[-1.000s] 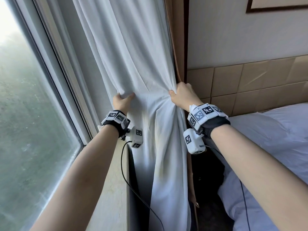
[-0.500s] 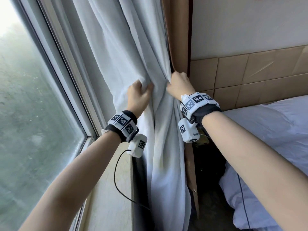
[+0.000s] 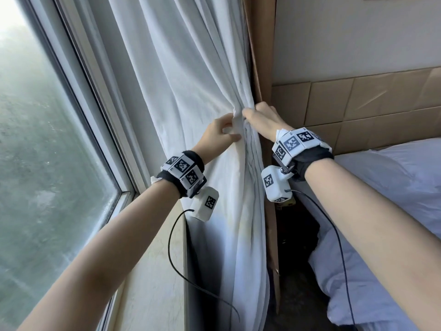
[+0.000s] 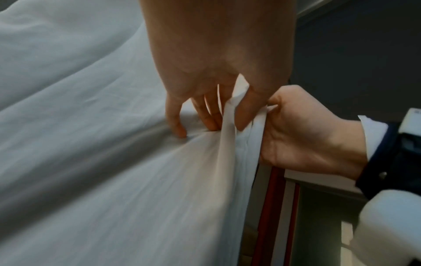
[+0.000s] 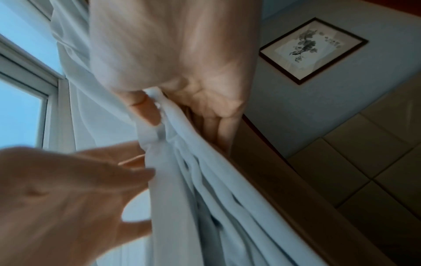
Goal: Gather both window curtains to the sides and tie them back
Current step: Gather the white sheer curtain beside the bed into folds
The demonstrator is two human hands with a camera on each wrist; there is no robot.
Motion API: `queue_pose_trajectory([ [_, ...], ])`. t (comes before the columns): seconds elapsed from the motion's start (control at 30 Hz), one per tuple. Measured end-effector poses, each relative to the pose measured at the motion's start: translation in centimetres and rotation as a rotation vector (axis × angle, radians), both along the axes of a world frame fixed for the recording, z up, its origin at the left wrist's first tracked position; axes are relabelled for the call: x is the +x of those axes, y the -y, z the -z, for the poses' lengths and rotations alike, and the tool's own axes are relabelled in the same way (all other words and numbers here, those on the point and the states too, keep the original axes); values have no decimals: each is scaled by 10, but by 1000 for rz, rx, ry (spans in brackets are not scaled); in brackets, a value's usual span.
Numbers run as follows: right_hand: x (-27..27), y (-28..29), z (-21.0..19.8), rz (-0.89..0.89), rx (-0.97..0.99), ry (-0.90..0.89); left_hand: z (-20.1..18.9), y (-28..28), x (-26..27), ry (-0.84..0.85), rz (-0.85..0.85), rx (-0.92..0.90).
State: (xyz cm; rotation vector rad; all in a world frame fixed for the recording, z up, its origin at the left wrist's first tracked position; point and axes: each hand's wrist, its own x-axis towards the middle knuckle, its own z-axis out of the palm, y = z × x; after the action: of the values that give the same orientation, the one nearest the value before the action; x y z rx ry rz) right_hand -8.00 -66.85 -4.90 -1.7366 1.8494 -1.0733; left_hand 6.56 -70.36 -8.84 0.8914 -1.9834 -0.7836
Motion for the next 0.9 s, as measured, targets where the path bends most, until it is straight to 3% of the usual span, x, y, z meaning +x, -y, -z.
queue_pose_trajectory([
  [0.13, 1, 1, -5, 23, 2, -110, -2, 0, 6, 122, 91, 159],
  [0.27, 3, 6, 3, 103, -123, -188, -12, 2, 20, 253, 203, 172],
  [0.33, 4, 5, 4, 91, -119, -219, -21, 11, 32, 173, 187, 153],
  [0.43, 7, 5, 1, 62, -115, -255, -26, 37, 56, -70, -115, 146],
  [0.53, 4, 8, 1, 18, -114, -240, -16, 63, 76, -151, -354, 239],
  [0.67, 2, 10, 2, -6, -103, -199, 6, 86, 90, -178, -431, 433],
  [0.83, 2, 16, 4, -36, -98, -165, 16, 95, 76, -304, -315, 466],
  [0.9, 1, 16, 4, -25, -91, -157, 18, 99, 71, -356, -343, 443],
])
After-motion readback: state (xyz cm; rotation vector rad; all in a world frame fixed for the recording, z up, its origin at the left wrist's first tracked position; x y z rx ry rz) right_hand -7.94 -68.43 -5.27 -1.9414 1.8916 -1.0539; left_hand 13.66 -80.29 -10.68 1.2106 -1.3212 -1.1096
